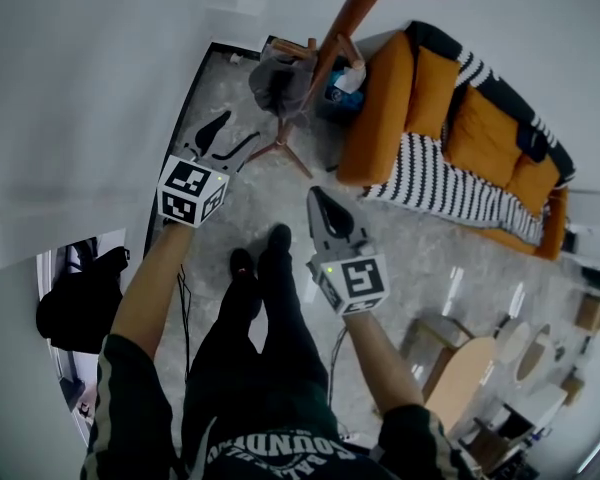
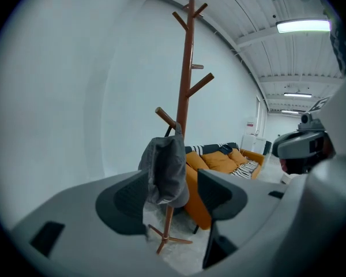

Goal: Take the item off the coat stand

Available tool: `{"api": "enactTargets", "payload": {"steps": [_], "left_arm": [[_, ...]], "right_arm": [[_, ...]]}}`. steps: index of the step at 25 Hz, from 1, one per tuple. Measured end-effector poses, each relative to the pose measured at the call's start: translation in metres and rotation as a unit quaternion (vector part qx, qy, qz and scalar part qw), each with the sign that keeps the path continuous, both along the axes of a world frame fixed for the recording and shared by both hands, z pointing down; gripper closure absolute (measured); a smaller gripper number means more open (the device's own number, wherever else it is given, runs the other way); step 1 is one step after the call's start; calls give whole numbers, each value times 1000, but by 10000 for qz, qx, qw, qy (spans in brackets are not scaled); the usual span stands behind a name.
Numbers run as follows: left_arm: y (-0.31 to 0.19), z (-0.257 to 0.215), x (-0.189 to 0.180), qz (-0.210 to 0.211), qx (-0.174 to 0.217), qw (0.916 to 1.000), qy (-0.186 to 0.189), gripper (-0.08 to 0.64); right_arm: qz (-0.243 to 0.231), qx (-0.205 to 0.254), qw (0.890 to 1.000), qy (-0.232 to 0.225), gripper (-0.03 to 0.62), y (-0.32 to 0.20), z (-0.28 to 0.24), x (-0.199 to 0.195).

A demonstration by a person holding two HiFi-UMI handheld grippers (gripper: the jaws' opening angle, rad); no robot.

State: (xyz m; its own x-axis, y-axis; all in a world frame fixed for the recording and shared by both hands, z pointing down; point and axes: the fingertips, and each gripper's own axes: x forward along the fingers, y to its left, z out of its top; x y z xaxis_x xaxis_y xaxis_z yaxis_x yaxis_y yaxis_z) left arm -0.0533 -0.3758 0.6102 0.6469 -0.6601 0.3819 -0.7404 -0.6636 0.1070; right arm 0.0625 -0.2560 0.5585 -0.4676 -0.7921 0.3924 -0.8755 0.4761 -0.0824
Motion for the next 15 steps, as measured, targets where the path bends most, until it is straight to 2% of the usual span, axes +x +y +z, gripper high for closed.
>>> {"api": "enactTargets", "payload": {"steps": [5,15], "left_arm": [[-37,7,1,-123,-10,9999,-114,310],[-102,36,18,-539,-429,9964,-494,311]], "right_arm": [[-164,96,9997,-169,594,-6,-1,-10],[-22,-253,9997,73,594,-5,14,9]]}}
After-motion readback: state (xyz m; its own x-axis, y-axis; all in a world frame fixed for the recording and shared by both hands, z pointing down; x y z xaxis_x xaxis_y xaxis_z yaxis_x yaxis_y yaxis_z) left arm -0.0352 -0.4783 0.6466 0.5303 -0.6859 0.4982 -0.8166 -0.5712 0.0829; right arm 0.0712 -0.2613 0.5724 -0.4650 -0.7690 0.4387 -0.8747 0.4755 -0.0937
